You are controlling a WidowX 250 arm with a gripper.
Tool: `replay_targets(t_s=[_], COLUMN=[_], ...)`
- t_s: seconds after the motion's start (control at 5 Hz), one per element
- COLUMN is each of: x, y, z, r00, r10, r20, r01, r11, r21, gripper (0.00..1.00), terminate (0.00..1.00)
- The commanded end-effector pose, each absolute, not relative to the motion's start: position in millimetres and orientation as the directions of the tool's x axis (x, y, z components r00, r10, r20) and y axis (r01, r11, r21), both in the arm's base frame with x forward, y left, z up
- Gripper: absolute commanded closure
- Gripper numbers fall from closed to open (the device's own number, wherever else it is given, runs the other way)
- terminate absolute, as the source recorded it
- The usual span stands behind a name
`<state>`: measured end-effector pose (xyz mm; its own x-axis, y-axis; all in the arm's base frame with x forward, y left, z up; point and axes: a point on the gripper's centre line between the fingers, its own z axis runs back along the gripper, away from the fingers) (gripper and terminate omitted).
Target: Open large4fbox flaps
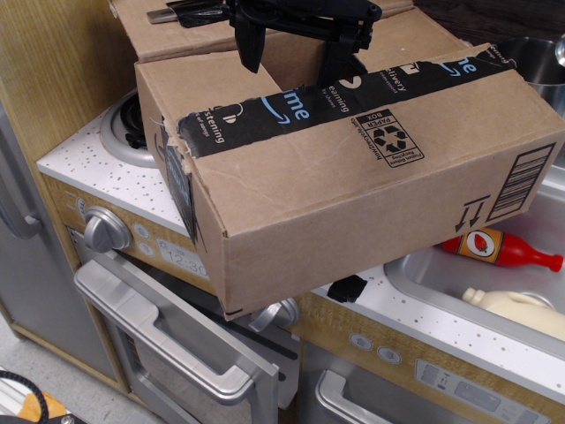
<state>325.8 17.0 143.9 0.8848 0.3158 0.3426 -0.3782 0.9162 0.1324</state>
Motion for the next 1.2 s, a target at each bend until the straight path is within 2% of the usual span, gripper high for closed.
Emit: replay_targets(t_s=[0.0, 0.4, 0.8, 1.0], x=[326, 335, 335, 323], y=[17, 21, 11, -2], z=[144, 132, 134, 139], r00=[0.885, 0.866, 0.818, 0.799], r10=[0.316, 0.461, 0.574, 0.597], r20=[0.343, 0.193, -0.031, -0.077], r01=[-0.378, -0.441, -0.536, -0.564], r11=[0.916, 0.887, 0.743, 0.698], r21=[0.132, -0.14, -0.4, -0.441], gripper=[0.0, 0.0, 0.0, 0.0], terminate=[0.0, 0.0, 0.0, 0.0])
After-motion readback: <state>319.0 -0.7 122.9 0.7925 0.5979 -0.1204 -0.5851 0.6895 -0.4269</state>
